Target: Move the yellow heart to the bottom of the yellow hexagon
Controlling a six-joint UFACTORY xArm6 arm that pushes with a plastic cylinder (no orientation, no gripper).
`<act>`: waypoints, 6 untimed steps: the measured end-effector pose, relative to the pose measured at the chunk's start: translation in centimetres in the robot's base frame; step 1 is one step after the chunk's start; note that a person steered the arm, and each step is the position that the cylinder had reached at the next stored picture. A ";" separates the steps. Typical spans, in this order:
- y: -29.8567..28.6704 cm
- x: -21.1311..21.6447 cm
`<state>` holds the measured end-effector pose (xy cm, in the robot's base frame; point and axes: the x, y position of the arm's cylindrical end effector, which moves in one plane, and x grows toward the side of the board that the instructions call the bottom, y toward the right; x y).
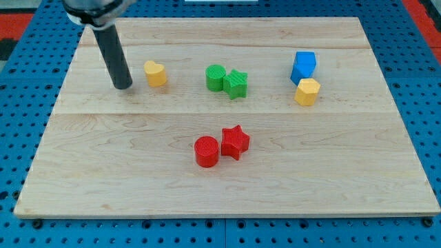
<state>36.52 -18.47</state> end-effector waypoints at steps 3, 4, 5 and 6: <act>8.0 0.3; 6.6 1.6; 6.4 3.8; 12.0 3.8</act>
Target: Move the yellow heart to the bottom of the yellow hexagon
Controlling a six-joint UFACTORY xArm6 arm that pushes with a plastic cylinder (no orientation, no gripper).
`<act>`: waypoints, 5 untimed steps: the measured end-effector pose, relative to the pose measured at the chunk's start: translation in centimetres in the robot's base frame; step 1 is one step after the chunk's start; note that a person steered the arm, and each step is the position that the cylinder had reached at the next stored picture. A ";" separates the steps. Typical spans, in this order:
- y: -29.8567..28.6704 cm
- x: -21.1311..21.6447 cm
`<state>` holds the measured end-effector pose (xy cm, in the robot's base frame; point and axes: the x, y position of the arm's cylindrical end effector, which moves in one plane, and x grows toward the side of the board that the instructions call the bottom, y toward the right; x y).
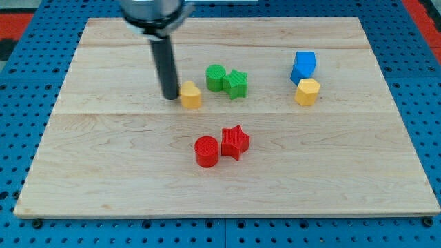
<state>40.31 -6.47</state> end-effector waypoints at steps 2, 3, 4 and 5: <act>11.2 0.8; 15.8 1.5; 15.2 4.4; 17.3 4.8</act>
